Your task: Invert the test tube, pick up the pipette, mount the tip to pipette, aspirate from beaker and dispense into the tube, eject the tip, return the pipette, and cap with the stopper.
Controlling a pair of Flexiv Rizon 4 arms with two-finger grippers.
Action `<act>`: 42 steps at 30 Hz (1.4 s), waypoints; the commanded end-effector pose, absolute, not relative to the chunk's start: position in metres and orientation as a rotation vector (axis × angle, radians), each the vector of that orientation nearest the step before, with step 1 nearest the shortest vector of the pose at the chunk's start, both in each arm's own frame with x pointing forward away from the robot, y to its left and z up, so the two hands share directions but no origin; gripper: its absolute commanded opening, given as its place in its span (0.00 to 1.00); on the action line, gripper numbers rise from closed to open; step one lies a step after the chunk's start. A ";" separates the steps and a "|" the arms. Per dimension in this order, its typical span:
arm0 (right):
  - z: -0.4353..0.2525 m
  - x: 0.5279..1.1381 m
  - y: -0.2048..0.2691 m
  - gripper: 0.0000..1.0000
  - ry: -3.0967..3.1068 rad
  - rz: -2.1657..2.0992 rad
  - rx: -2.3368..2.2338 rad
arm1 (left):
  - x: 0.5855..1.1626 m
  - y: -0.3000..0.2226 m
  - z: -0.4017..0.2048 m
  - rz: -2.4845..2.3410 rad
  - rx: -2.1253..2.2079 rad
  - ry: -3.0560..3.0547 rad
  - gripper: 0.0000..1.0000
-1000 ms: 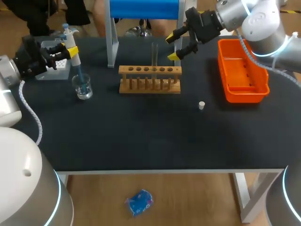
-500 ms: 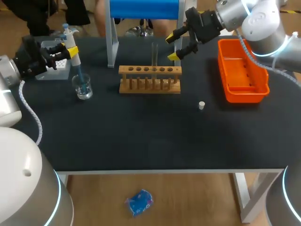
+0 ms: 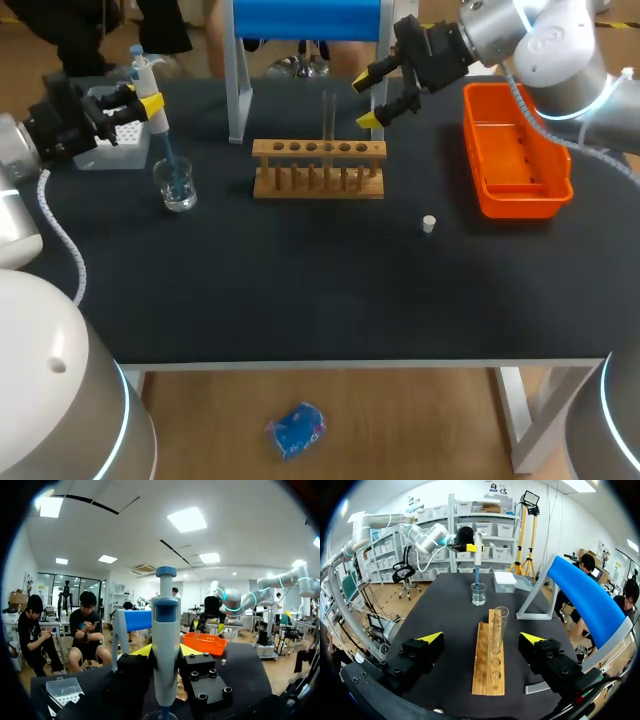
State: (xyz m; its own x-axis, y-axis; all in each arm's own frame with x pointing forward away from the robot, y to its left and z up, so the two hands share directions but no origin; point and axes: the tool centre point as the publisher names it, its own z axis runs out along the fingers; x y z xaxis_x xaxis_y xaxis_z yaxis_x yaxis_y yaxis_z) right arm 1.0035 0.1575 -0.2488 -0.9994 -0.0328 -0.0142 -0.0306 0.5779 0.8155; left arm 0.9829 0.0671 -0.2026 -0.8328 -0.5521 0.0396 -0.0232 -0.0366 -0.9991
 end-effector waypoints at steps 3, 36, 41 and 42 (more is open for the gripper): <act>-0.249 1.004 0.157 1.00 -2.789 -1.438 0.057 | 0.982 0.069 -0.191 -1.919 -0.578 1.888 0.00; -0.249 1.004 0.157 1.00 -2.789 -1.438 0.057 | 0.971 0.064 -0.117 -1.854 -0.528 1.924 0.00; -0.249 1.004 0.157 1.00 -2.789 -1.438 0.057 | 0.966 0.055 -0.078 -1.827 -0.481 1.944 0.00; -0.249 1.004 0.157 1.00 -2.789 -1.438 0.057 | 0.965 0.052 -0.070 -1.819 -0.469 1.948 0.00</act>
